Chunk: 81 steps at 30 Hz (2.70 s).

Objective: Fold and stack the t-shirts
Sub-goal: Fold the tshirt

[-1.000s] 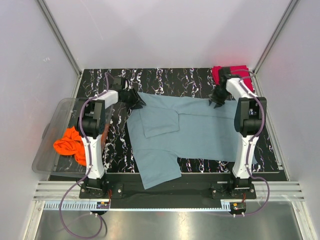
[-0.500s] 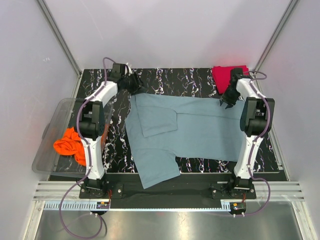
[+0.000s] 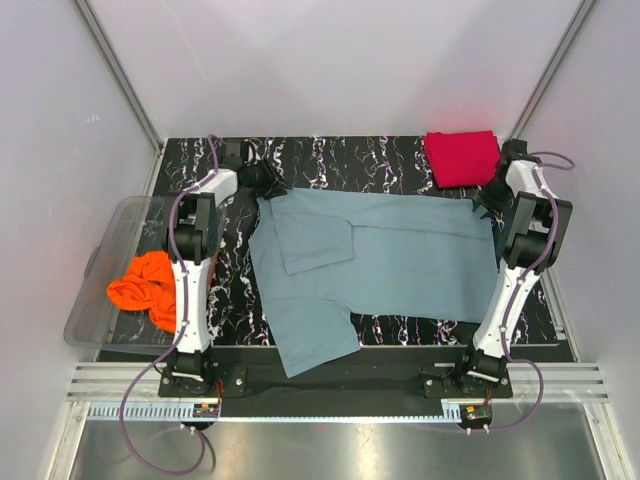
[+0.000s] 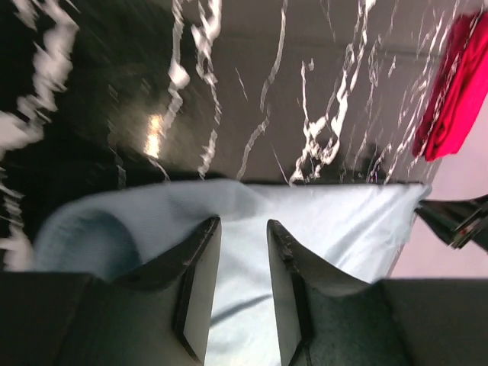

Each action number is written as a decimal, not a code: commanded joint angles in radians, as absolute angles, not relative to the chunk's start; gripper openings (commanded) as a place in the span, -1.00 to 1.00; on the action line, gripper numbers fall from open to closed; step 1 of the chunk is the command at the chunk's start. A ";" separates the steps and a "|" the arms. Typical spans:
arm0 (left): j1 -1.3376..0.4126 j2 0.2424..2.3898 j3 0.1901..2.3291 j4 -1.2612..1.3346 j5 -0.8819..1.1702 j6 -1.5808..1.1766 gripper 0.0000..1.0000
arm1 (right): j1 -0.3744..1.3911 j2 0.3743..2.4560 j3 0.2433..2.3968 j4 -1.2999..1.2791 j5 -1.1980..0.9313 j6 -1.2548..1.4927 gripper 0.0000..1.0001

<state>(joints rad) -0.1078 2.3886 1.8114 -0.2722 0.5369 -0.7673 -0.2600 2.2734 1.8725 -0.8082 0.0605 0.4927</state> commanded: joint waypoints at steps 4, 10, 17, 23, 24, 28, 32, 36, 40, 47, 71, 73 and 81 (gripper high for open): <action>-0.074 2.480 1.979 -0.350 0.494 -0.704 -0.21 | -0.275 2.315 1.896 -0.798 0.072 0.443 -0.19; -0.052 2.603 2.175 -0.373 0.535 -0.704 -0.17 | -0.275 2.326 1.916 -0.813 -0.021 0.472 -0.17; -0.060 2.459 2.189 -0.396 0.528 -0.629 -0.04 | -0.276 2.230 2.021 -0.970 0.106 0.407 0.06; -0.127 2.144 1.966 -0.436 0.422 -0.537 0.08 | -0.276 2.122 2.001 -1.120 0.152 0.388 0.25; -0.138 2.108 1.916 -0.437 0.414 -0.537 0.14 | -0.276 2.094 1.964 -1.120 0.143 0.394 0.25; -0.187 1.915 1.654 -0.431 0.403 -0.555 0.20 | -0.264 1.935 1.746 -1.092 0.013 0.429 0.36; -0.257 1.714 1.388 -0.429 0.399 -0.531 0.20 | -0.227 1.748 1.467 -1.000 -0.142 0.456 0.36; -0.316 1.519 1.171 -0.475 0.407 -0.485 0.16 | -0.091 1.620 1.346 -0.983 -0.193 0.449 0.33; -0.373 1.239 0.909 -0.543 0.370 -0.511 0.09 | 0.041 1.530 1.238 -0.974 -0.239 0.474 0.33; -0.619 0.852 0.528 -0.646 0.222 -0.848 0.13 | 0.061 1.222 0.962 -0.951 -0.299 0.506 0.34; -1.025 1.034 0.411 -0.485 -0.095 -1.347 0.03 | 0.064 1.014 0.900 -1.032 -0.399 0.449 0.34; -1.026 1.040 0.385 -0.447 -0.077 -1.371 -0.04 | 0.064 1.017 0.903 -1.031 -0.402 0.446 0.34; -1.028 0.976 0.423 -0.501 -0.078 -1.333 -0.86 | 0.066 1.060 0.919 -1.031 -0.318 0.480 0.33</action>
<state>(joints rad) -1.0271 1.0122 0.3790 -0.5041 -0.0460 -1.3575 0.0647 1.0431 0.8673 -1.0218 -0.3580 0.4679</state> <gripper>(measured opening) 0.107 0.669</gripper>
